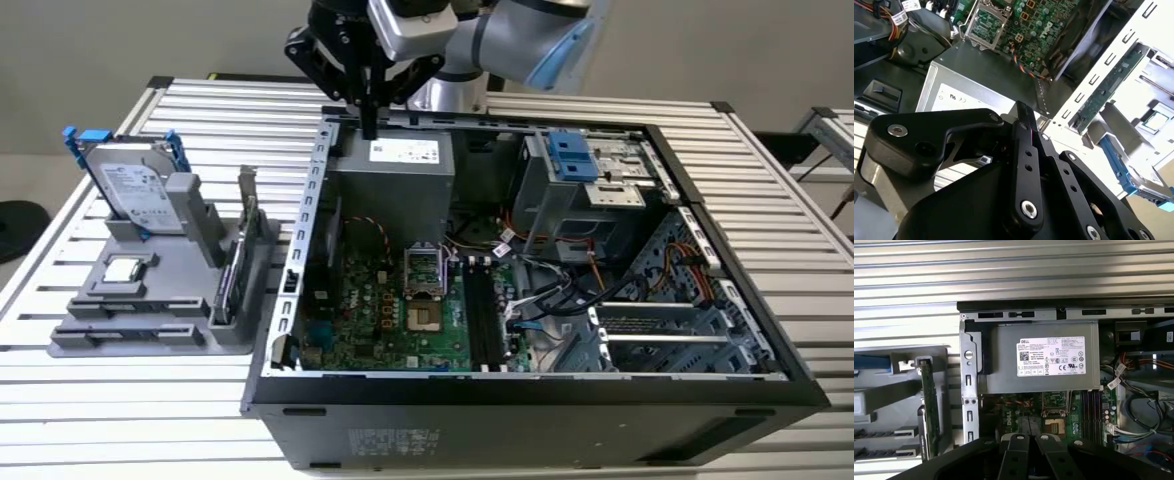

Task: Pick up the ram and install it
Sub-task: 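Reach for the ram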

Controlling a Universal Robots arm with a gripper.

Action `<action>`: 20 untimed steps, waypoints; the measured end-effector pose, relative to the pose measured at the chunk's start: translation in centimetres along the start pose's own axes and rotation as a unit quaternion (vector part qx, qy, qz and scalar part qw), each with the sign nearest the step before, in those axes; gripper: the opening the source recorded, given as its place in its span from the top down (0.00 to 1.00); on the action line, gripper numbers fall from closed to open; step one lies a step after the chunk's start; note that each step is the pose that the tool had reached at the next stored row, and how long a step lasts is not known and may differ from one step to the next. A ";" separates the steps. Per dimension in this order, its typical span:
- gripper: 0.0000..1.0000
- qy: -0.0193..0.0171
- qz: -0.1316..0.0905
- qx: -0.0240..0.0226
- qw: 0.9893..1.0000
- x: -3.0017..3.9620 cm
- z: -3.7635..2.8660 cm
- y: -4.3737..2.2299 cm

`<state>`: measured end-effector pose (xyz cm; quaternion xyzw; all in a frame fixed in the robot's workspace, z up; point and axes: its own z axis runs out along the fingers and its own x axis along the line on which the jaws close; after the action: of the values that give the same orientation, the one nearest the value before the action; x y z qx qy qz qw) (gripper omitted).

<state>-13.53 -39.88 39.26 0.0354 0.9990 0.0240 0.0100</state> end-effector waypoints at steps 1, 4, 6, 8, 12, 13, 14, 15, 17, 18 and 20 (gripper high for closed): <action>1.00 0.000 0.000 0.000 1.000 0.10 0.00 -0.01; 1.00 0.000 0.000 0.000 1.000 0.41 0.00 -0.03; 1.00 0.000 0.000 0.000 1.000 0.62 -0.01 -0.05; 1.00 0.000 0.000 0.000 1.000 0.88 -0.02 -0.06; 1.00 0.000 0.000 0.000 1.000 1.37 -0.03 -0.10; 1.00 0.000 0.000 0.000 1.000 1.51 -0.04 -0.11; 1.00 0.000 0.000 0.000 1.000 1.62 -0.03 -0.12; 1.00 0.000 0.000 0.000 1.000 1.74 -0.03 -0.12; 1.00 0.000 0.000 0.000 1.000 1.98 -0.04 -0.14; 1.00 0.000 0.000 0.000 1.000 2.11 -0.05 -0.15; 1.00 0.000 0.000 0.000 1.000 2.39 -0.05 -0.17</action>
<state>-15.93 -39.88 39.26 0.0354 0.9990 0.0240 0.0100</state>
